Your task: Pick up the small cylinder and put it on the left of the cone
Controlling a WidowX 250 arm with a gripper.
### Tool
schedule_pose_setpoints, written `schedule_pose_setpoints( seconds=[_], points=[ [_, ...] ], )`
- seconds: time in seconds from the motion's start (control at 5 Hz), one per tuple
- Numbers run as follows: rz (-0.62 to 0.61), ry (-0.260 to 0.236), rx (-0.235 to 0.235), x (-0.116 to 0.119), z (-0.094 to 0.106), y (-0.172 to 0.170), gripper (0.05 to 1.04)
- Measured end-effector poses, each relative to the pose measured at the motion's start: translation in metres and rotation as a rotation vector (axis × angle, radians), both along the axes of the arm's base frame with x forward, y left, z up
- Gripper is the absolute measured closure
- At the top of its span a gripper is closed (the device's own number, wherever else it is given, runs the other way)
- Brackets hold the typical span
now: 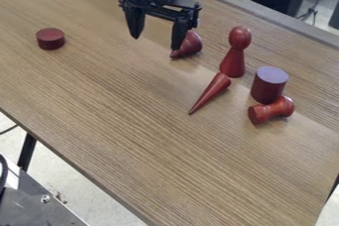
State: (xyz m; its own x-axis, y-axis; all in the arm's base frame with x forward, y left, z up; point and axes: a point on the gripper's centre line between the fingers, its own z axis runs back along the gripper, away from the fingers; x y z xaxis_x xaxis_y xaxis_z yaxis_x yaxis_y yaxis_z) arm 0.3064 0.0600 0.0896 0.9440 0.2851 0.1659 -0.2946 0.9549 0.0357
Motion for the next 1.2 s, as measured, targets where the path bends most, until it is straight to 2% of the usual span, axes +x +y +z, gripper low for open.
schedule_pose_setpoints(
  seconds=[0.2,0.4,0.6,1.0,1.2],
  points=[
    [-0.001,0.036,-0.006,-0.004,-0.009,-0.001,0.089],
    [-0.012,0.094,-0.012,-0.014,-0.011,0.007,0.089],
    [-0.001,0.115,-0.038,-0.022,-0.011,0.022,0.089],
    [0.045,0.098,-0.014,-0.031,-0.017,0.044,0.089],
    [0.058,0.071,-0.022,-0.035,-0.016,0.063,0.089]
  ],
)
